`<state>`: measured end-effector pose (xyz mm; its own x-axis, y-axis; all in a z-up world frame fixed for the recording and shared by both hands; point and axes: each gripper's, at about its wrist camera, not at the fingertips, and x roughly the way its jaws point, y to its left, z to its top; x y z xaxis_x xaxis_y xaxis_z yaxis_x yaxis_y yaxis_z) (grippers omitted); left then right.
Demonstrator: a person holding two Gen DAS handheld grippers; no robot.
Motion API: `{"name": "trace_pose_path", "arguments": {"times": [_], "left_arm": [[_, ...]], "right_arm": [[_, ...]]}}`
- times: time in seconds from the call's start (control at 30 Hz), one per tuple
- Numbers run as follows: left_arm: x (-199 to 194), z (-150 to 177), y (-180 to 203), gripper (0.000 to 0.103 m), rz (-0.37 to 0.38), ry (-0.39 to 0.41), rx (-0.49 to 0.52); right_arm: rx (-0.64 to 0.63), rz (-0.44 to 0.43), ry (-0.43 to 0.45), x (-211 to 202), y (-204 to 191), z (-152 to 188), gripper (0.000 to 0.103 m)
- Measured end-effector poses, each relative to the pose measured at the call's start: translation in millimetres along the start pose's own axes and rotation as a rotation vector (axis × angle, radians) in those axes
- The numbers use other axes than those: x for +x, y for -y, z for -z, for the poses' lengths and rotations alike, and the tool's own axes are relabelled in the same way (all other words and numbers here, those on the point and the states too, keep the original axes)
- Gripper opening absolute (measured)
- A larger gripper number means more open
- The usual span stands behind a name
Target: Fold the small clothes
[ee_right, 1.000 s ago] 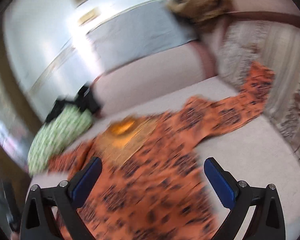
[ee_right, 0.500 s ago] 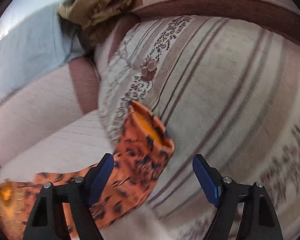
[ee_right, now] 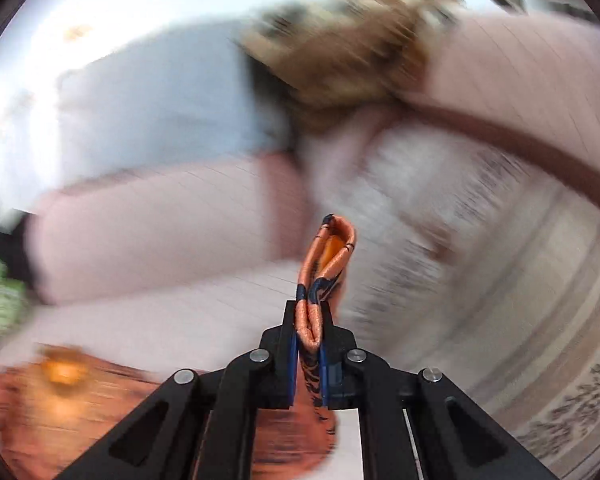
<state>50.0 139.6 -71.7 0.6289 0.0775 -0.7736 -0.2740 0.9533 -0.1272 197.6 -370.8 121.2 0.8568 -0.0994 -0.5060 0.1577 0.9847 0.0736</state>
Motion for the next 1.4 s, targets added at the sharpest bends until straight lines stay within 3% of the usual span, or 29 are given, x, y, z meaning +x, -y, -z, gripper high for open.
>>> {"name": "trace_pose_path", "arguments": {"times": [0.17, 0.2, 0.3, 0.4, 0.47, 0.53, 0.67, 0.73, 0.8, 0.83, 0.87, 1.0, 1.1, 1.17, 1.27, 1.4], "left_arm": [[-16.6, 2.0, -20.0, 0.103, 0.000, 0.043, -0.023], [-18.1, 2.7, -24.6, 0.103, -0.003, 0.046, -0.032], [-18.2, 3.9, -40.7, 0.103, -0.003, 0.043, -0.073], [-19.1, 5.7, -53.6, 0.103, -0.001, 0.044, -0.109], [-16.1, 6.2, -57.3, 0.103, -0.007, 0.036, -0.118], [-13.6, 6.8, -57.9, 0.103, -0.002, 0.026, -0.120], [-11.8, 7.3, -53.6, 0.103, -0.003, 0.024, -0.097], [-10.6, 6.2, -56.1, 0.103, 0.003, 0.024, -0.113], [-7.7, 4.6, -60.7, 0.103, 0.031, 0.008, -0.154], [-5.9, 3.7, -63.1, 0.103, 0.051, -0.003, -0.174], [-4.7, 2.0, -66.8, 0.103, 0.076, -0.010, -0.202], [-1.2, -10.1, -81.5, 0.103, 0.139, -0.015, -0.285], [9.1, -35.7, -100.7, 0.103, 0.186, 0.002, -0.346], [27.5, -64.2, -117.8, 0.103, 0.255, 0.002, -0.390], [57.9, -97.2, -144.5, 0.103, 0.288, 0.000, -0.481], [105.6, -131.2, -179.8, 0.102, 0.252, -0.021, -0.583]], "right_arm": [[-0.032, -0.326, 0.058, -49.0, -138.1, -9.5, 0.009], [-0.021, -0.412, 0.054, -54.7, -169.1, -5.8, 0.009], [-0.015, -0.561, 0.014, -57.8, -245.9, 18.6, 0.009], [0.036, -0.652, -0.078, -42.1, -300.8, 59.9, 0.009], [0.037, -0.669, -0.125, -24.4, -324.6, 86.9, 0.012], [0.039, -0.700, -0.254, 16.9, -344.5, 122.3, 0.013], [0.006, -0.601, -0.530, 86.5, -358.5, 195.7, 0.017], [0.054, -0.605, -0.563, 92.5, -340.0, 210.4, 0.021], [0.061, -0.624, -0.544, 87.1, -323.3, 207.3, 0.050], [0.066, -0.622, -0.525, 83.6, -316.5, 203.2, 0.081], [0.079, -0.624, -0.503, 80.9, -311.6, 196.3, 0.086], [0.132, -0.722, -0.497, 79.9, -302.0, 181.7, 0.086], [0.177, -0.818, -0.548, 92.6, -316.2, 187.6, 0.086], [0.182, -0.800, -0.592, 102.2, -322.0, 201.7, 0.086], [0.184, -0.774, -0.617, 107.0, -327.0, 217.3, 0.086], [0.177, -0.780, -0.613, 104.4, -326.1, 223.0, 0.086]]}}
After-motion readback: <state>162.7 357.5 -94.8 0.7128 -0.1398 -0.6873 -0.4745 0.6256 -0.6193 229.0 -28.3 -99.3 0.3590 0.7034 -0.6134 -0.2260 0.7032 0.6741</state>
